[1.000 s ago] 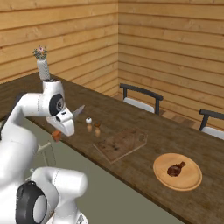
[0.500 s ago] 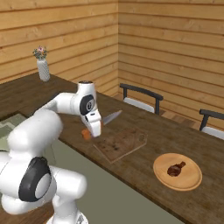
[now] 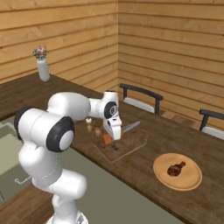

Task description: Pick up the knife from the drawer and place it on the cutting board. Then place the meat from the plate to the cutting board.

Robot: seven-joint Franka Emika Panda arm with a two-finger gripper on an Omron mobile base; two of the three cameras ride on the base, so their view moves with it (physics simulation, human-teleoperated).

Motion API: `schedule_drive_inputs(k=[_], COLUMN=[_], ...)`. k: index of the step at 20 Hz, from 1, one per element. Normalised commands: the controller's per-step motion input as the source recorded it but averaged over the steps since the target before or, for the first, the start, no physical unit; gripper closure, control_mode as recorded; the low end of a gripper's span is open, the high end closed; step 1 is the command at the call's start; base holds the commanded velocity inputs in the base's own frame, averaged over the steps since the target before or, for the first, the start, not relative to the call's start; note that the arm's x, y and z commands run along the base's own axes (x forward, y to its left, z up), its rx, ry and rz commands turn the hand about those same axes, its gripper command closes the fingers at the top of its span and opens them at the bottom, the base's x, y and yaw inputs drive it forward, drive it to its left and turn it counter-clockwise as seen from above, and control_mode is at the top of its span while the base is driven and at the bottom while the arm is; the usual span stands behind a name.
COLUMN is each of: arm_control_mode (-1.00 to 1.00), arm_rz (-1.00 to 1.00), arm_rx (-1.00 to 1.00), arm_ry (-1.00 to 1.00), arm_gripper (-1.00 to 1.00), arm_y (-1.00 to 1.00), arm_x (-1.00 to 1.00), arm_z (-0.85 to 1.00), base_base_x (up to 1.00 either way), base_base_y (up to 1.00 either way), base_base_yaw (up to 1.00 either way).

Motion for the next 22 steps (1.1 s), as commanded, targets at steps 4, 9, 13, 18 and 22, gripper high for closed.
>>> schedule_drive_inputs(k=[4, 9, 13, 18, 22], arm_control_mode=[-1.0, -1.0, -1.0, -1.0, -1.0], arm_rz=[0.0, -0.02, 0.0, 0.0, 0.04], arm_rx=[0.0, 0.0, 0.0, 0.02, 0.07], arm_ry=[0.0, -0.01, -0.07, -0.17, -0.26], arm_gripper=[1.0, 1.0, -1.0, -1.0, -1.0], arm_y=[0.0, -0.04, 0.04, -0.04, -0.41], arm_x=[0.38, 0.01, 0.03, 0.07, -0.8], arm_z=[-0.58, -0.55, -0.26, 0.21, 0.92], base_base_x=[0.0, 0.0, 0.0, 0.0, 0.0], base_base_y=[0.0, 0.0, 0.0, 0.0, 0.0], base_base_yaw=[0.0, 0.0, 0.0, 0.0, 0.0])
